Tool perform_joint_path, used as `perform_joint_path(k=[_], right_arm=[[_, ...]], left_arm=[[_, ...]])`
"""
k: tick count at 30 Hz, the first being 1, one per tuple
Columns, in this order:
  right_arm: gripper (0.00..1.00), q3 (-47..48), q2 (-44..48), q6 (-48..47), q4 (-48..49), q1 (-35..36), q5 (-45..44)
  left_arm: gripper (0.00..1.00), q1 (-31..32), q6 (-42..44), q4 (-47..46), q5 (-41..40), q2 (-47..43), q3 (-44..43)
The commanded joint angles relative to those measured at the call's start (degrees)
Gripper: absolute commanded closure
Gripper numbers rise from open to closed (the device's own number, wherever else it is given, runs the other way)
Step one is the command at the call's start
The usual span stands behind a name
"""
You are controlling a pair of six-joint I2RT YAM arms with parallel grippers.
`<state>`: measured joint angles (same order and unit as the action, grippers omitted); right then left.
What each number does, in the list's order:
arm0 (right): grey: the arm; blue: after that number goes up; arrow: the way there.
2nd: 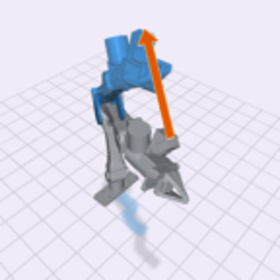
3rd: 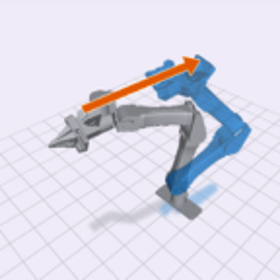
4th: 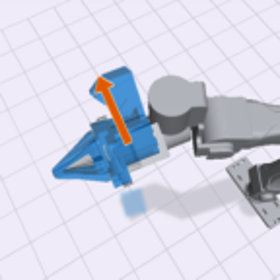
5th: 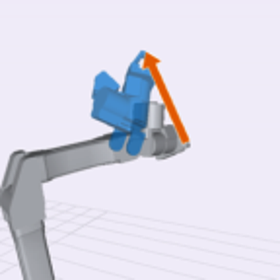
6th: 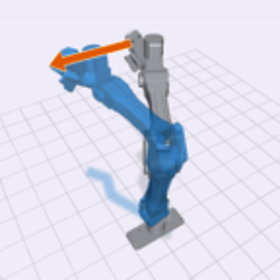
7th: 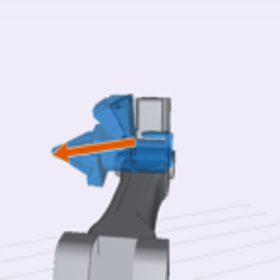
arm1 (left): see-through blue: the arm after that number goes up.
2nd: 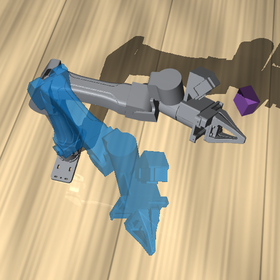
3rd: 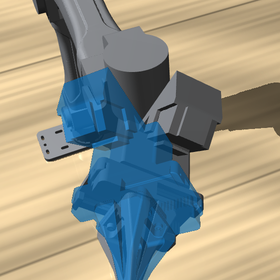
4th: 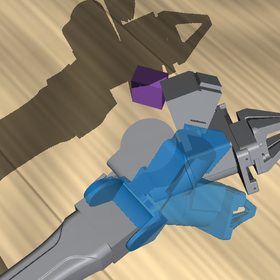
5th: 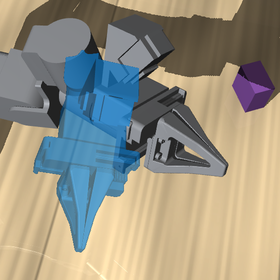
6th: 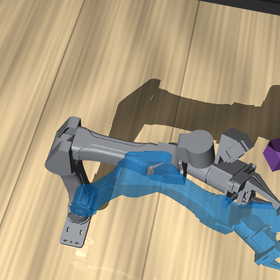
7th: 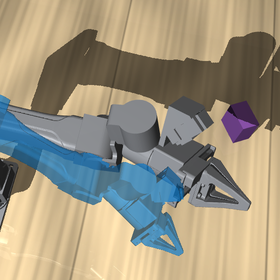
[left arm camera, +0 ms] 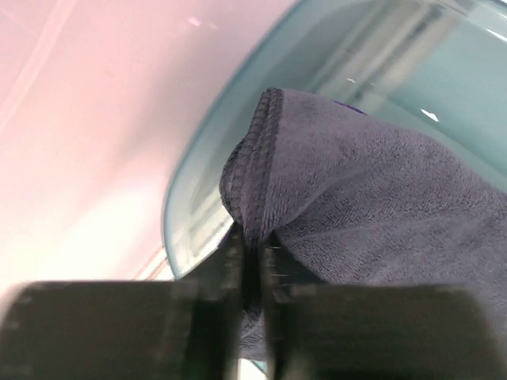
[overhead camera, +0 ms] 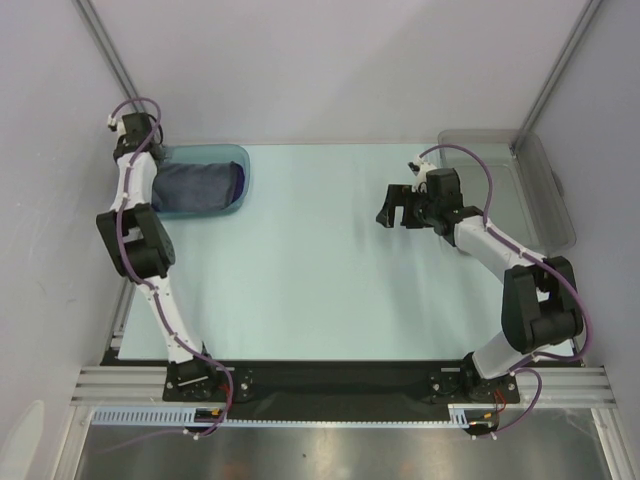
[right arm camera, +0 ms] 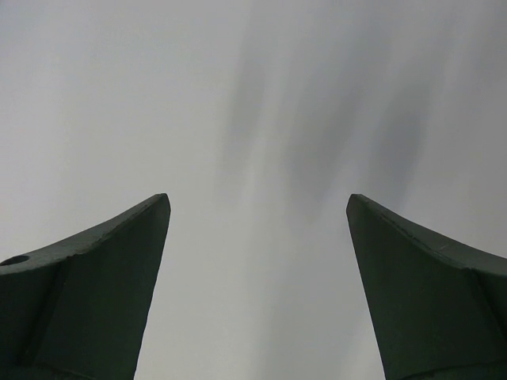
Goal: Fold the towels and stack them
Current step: Neatly place the folded towel into the bin
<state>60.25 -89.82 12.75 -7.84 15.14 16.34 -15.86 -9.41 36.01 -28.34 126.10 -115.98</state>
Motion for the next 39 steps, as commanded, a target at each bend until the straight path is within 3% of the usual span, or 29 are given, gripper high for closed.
perform_joint_path(k=[1, 2, 8, 19, 26, 31, 34, 35, 36, 37, 39], right_arm=[[0.00, 1.71, -0.79, -0.98, 2.03, -0.28, -0.69], [0.00, 1.71, -0.97, -0.89, 2.12, -0.28, -0.61], [0.00, 1.80, -1.24, -0.80, 2.12, 0.07, -0.25], [0.00, 2.76, 0.26, 0.60, -0.24, 0.95, -1.13], [0.00, 4.44, 5.61, 3.33, -6.22, 3.23, -4.20], [0.00, 4.79, 10.89, 7.01, -10.87, 3.41, -9.64], [0.00, 5.93, 15.80, 8.16, -14.83, 3.15, -12.64], [0.00, 6.37, 18.51, 8.95, -17.19, 3.15, -12.82], [0.00, 6.81, 19.59, 8.87, -18.26, 3.06, -12.47], [0.00, 7.33, 20.99, 8.95, -19.22, 3.14, -12.21], [0.00, 6.55, 24.84, 9.57, -19.85, 3.06, -11.07]], left_arm=[[0.80, -1.90, 0.44, -1.91, -1.19, 0.98, -3.46], [0.61, -1.90, 0.79, -1.30, -1.11, 1.42, -3.81], [0.46, -1.11, 2.73, -4.97, 2.58, -3.04, 0.84], [0.44, 5.13, 3.17, -3.32, 9.96, -10.86, 6.99], [0.43, 11.98, -3.51, -3.93, 24.89, -18.95, 18.84], [0.44, 21.55, -6.32, -7.78, 35.95, -25.80, 27.72], [0.43, 28.23, -5.63, -12.80, 37.21, -35.02, 35.99], [0.38, 29.64, -5.79, -13.68, 37.56, -37.31, 39.48], [0.27, 32.09, -5.53, -15.69, 38.70, -42.21, 41.17], [0.00, 32.99, -5.10, -16.32, 40.45, -44.34, 42.58], [0.00, 34.83, -5.71, -16.84, 44.84, -48.65, 45.74]])
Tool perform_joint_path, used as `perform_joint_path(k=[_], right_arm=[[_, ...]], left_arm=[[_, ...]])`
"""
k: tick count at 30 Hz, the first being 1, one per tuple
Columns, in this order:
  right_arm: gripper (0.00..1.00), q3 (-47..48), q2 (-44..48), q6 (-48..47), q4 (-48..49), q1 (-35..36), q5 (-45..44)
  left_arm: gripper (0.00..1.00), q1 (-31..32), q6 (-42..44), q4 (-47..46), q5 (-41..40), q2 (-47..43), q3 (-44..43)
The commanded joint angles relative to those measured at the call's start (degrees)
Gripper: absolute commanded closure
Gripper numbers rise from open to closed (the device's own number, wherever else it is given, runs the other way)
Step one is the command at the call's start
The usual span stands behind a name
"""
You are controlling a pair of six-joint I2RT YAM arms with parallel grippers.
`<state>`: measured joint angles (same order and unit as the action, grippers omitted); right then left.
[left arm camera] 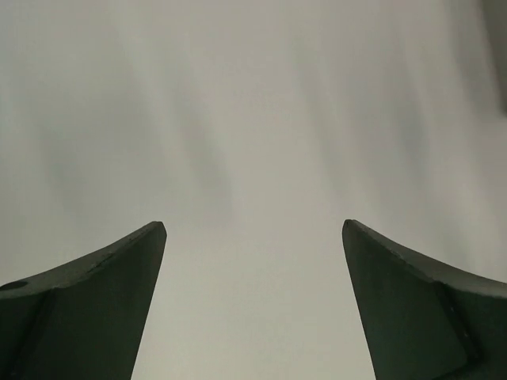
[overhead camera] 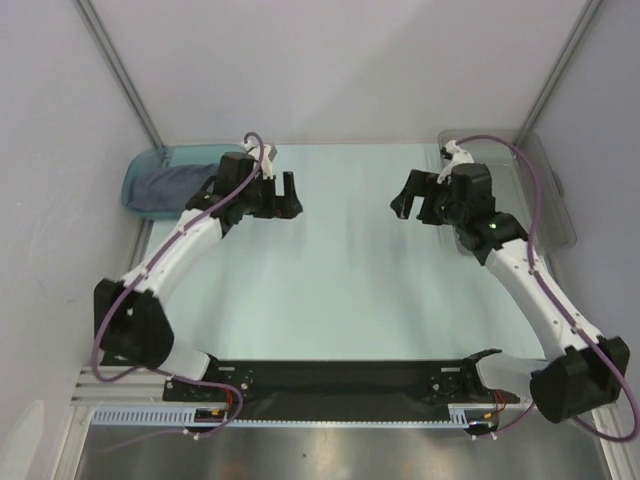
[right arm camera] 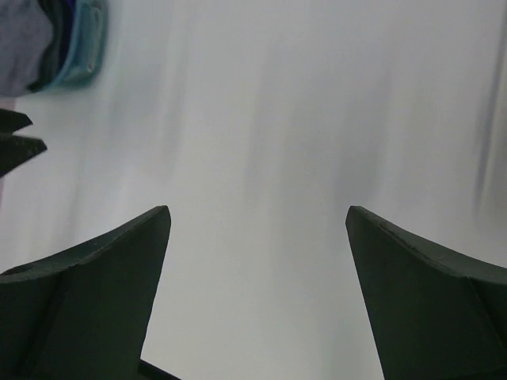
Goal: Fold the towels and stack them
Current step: Neatly place the folded towel into the bin
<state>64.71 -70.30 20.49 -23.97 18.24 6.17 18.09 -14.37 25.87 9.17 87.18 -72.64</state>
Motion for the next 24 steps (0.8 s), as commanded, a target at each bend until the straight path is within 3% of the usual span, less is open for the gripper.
perform_joint_path(k=[1, 4, 11, 16, 24], right_arm=[[0.00, 1.48, 6.57, 2.18, -3.63, 0.04, -0.73], [0.00, -2.82, 11.66, 2.89, -2.14, 0.30, -0.73], [0.01, -8.81, 23.71, 3.50, -3.01, 0.57, -2.65], [0.00, -9.25, 27.67, 2.45, -4.25, 0.48, -4.59], [0.00, -8.02, 29.96, 0.96, -5.39, 0.48, -6.17]], left_arm=[[0.00, 1.33, -1.44, -7.40, 8.49, -14.01, 3.46], [0.00, 2.92, -2.68, -10.65, 12.97, -24.81, 9.69], [0.00, 4.94, -5.23, -10.22, 11.31, -43.20, 20.24], [0.00, 4.94, -5.06, -11.10, 10.34, -47.98, 23.95], [0.00, 4.94, -4.52, -10.14, 11.57, -47.19, 20.71]])
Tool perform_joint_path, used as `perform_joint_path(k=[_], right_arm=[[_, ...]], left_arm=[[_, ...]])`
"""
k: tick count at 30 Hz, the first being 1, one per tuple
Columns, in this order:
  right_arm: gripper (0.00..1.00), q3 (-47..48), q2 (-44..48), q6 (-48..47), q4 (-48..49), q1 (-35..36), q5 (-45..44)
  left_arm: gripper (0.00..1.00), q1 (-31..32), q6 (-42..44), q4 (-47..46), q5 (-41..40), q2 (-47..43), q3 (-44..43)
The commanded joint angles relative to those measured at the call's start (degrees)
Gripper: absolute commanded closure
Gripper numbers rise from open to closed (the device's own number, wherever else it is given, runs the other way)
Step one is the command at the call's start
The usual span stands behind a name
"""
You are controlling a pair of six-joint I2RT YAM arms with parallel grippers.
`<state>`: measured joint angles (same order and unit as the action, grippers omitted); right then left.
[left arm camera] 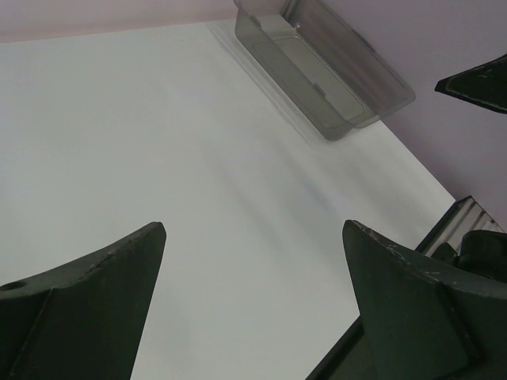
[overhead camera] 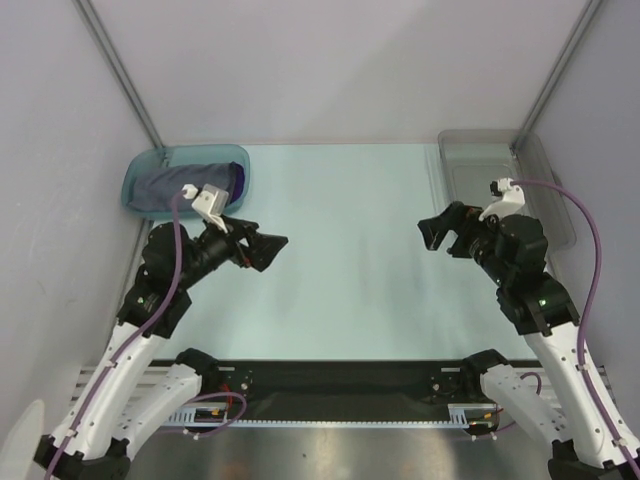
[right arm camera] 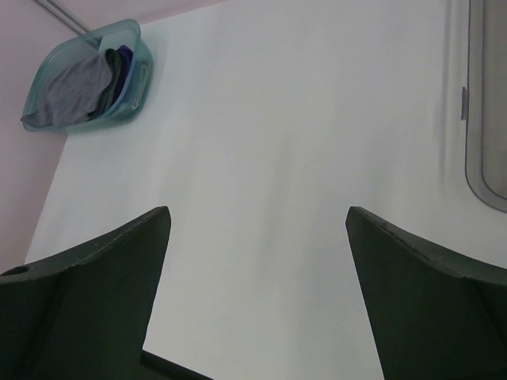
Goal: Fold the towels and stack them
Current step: Neatly place the folded towel into the bin
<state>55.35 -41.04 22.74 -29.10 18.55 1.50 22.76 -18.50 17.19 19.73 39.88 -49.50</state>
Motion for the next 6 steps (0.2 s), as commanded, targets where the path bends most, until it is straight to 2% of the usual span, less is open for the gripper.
perform_joint_path(k=[1, 6], right_arm=[[0.00, 1.42, 0.78, -1.30, -0.34, 0.18, -2.89], [0.00, 1.78, 0.52, -1.30, -1.31, 0.18, -3.96]], left_arm=[[0.00, 0.26, -0.57, -1.63, 1.19, 0.29, -2.71], [0.00, 0.26, -1.36, -2.34, 1.72, -0.15, -2.89]])
